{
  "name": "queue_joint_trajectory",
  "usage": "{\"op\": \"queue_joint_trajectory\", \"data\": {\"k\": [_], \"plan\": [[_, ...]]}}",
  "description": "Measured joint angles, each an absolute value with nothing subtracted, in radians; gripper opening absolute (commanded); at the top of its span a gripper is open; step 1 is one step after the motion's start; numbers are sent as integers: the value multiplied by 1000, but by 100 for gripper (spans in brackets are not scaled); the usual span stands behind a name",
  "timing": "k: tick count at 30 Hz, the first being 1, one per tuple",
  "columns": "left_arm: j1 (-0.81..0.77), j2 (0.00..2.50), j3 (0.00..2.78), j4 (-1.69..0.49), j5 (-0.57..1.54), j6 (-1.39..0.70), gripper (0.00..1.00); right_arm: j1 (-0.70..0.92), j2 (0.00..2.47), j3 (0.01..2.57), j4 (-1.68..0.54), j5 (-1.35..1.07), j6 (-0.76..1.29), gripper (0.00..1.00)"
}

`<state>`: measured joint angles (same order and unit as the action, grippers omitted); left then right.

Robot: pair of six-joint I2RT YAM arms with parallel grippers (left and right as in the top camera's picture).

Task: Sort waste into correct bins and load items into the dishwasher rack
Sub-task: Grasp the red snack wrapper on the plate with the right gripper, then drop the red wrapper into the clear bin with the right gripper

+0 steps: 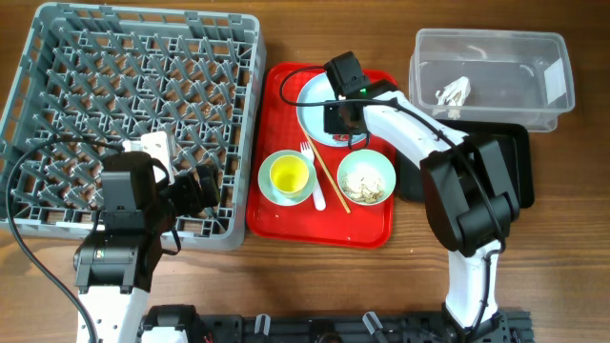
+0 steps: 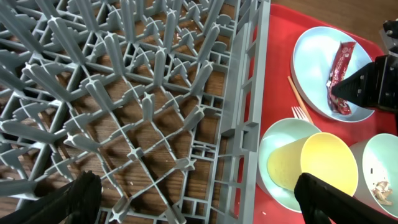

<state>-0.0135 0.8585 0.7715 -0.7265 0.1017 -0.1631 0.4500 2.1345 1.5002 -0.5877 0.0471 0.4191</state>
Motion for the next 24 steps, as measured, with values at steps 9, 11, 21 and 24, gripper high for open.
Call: {"op": "queue_joint_trajectory", "data": {"k": [9,11,21,24], "plan": [[-14,859,772,-727,102,-163,100,384,2031,1500,-597,48,422,5],[-14,859,772,-727,102,-163,100,334,1956,1501,-595,54,422,6],[-14,859,772,-727,102,-163,100,57,1794,1524,-611,102,432,43],[-14,859,772,-727,102,-163,100,0,1798,1523,-590,82,440,81]]}}
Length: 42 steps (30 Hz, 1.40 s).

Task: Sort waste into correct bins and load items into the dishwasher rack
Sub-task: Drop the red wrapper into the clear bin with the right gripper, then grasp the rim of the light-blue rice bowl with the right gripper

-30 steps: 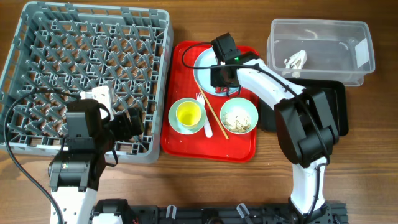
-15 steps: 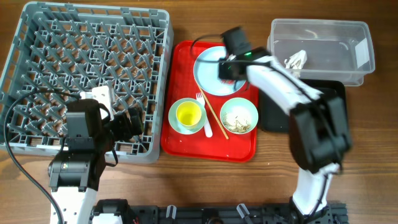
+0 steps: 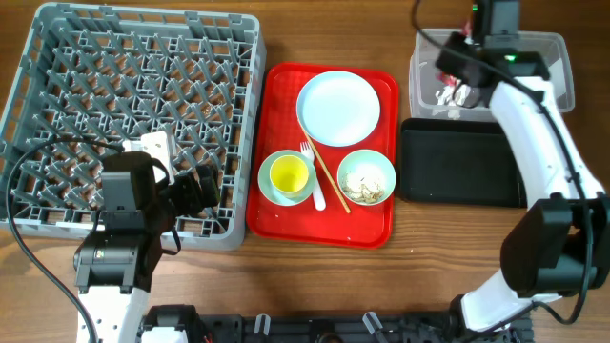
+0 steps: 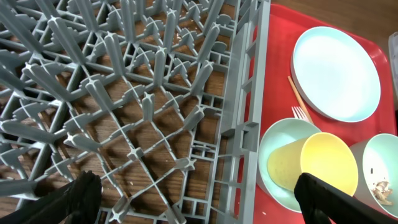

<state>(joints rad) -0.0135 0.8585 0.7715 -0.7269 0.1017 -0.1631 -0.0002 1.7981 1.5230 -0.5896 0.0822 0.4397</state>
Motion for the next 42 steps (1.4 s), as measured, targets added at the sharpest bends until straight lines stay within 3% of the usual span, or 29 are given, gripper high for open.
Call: {"op": "queue_joint_trajectory", "data": {"k": [2,8,14,22,33,39,42], "plan": [[-14,859,772,-727,102,-163,100,-23,1798,1523,-562,51,422,98],[-14,859,772,-727,102,-163,100,-43,1762,1522,-606,-36,388,100],[-14,859,772,-727,102,-163,100,-38,1614,1521,-861,-211,313,79],[-14,859,772,-727,102,-163,100,102,1589,1484,-1091,-254,269,79],[-14,859,772,-727,102,-163,100,472,1638,1274,-867,-119,291,70],[-14,859,772,-727,102,-163,100,557,1740,1240,-803,-79,349,63],[-14,859,772,-727,102,-163,100,570,1794,1238,-798,-70,384,55]]}}
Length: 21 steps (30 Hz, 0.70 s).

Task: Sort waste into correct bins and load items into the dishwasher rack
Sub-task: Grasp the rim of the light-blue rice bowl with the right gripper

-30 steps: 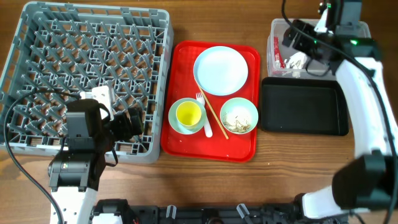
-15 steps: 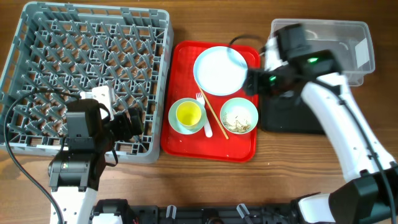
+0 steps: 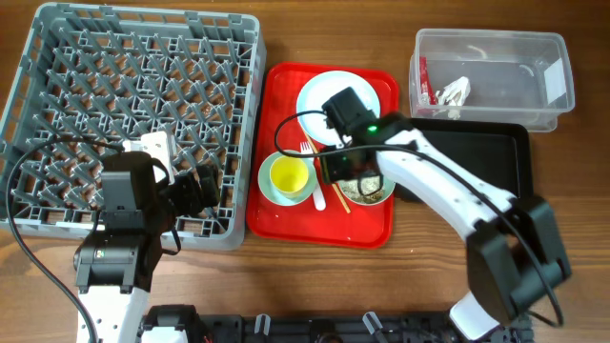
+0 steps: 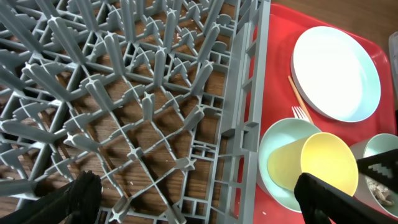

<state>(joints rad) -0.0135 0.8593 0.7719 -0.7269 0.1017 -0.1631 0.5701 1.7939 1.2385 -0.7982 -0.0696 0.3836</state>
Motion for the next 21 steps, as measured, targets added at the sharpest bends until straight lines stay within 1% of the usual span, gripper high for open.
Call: {"op": "queue_joint_trajectory", "data": {"k": [1,5,9,12,14,16,18,21], "plan": [[-14,859,772,-727,102,-163,100,571,1807,1238,-797,-68,390,54],[-14,859,772,-727,102,-163,100,571,1868,1238,-774,-62,424,41],[-14,859,772,-727,102,-163,100,571,1906,1238,-769,-61,457,37],[-14,859,772,-727,102,-163,100,571,1911,1236,-758,-59,478,27],[-14,859,772,-727,102,-163,100,571,1911,1236,-747,-58,486,16],[-14,859,772,-727,102,-163,100,571,1911,1236,-746,-57,490,10],[-14,859,772,-727,102,-163,100,571,1911,1236,-748,-46,511,6],[-14,859,772,-727,102,-163,100,571,1909,1239,-754,-25,523,4]]}}
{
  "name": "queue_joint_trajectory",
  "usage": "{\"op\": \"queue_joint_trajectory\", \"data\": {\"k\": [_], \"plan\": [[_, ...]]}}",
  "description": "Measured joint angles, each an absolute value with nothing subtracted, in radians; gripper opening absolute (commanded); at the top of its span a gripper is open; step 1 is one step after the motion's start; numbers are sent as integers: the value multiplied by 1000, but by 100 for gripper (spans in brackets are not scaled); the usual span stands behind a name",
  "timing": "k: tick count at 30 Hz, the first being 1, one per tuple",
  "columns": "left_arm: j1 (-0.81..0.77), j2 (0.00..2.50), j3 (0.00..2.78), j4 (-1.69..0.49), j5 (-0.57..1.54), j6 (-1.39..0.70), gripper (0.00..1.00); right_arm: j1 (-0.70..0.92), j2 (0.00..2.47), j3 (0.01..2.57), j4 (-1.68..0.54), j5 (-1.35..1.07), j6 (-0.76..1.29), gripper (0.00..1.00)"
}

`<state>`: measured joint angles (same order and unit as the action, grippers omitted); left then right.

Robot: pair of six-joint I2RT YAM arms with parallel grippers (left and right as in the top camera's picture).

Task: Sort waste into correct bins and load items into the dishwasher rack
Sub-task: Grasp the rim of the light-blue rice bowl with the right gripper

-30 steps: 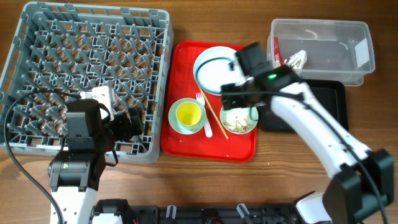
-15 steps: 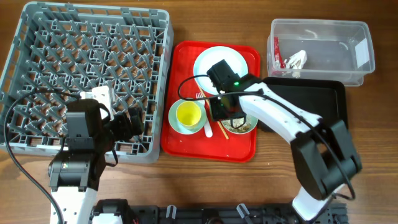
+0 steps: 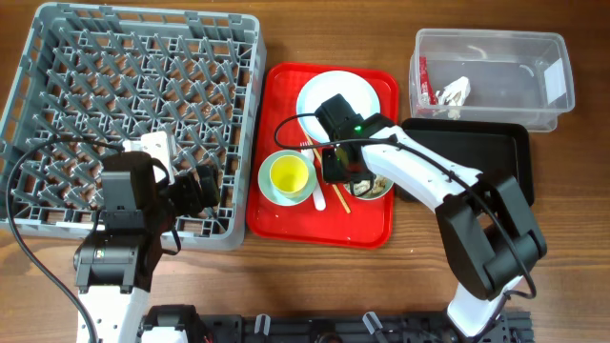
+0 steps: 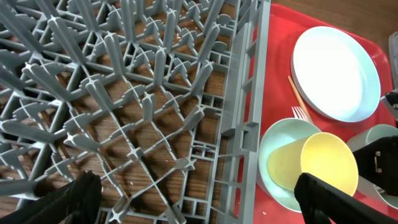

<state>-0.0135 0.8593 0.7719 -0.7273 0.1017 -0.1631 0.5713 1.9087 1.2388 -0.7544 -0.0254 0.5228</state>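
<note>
The grey dishwasher rack (image 3: 57, 57) fills the left of the table. On the red tray (image 3: 276, 86) lie a pale plate (image 3: 357, 90), a yellow cup (image 3: 289, 175) standing in a small bowl, a white fork (image 3: 315, 187), a chopstick (image 3: 336, 195) and a bowl of food scraps (image 3: 380, 188). My right gripper (image 3: 336, 171) is down at the left rim of the scraps bowl; its jaws are hidden under the wrist. My left gripper (image 4: 193, 199) hangs open over the rack's near right corner, holding nothing.
A clear bin (image 3: 496, 48) at the back right holds a red wrapper (image 3: 425, 84) and a crumpled tissue (image 3: 456, 91). A black bin (image 3: 477, 167) lies in front of it, right of the tray. The right arm's cable loops over the tray.
My right gripper has shifted slightly toward the scraps bowl and now covers more of its left side. The left arm and everything else on the tray are unmoved.
First my right gripper was on the plate at a red wrapper. Then it was over the clear bin and the plate was bare. Later the wrapper lay in the bin and the gripper was at the scraps bowl, where it now sits closer. The left arm stayed still.
</note>
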Motion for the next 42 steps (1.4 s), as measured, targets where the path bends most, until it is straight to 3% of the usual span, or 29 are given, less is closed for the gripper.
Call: {"op": "queue_joint_trajectory", "data": {"k": [6,11,30,42], "plan": [[-14,859,772,-727,102,-163,100,574,1905,1246,-765,-10,528,6],[-14,859,772,-727,102,-163,100,574,1906,1246,-764,-7,534,37],[-14,859,772,-727,102,-163,100,574,1906,1297,-786,2,546,33],[-14,859,772,-727,102,-163,100,574,1906,1283,-783,2,587,17]]}}
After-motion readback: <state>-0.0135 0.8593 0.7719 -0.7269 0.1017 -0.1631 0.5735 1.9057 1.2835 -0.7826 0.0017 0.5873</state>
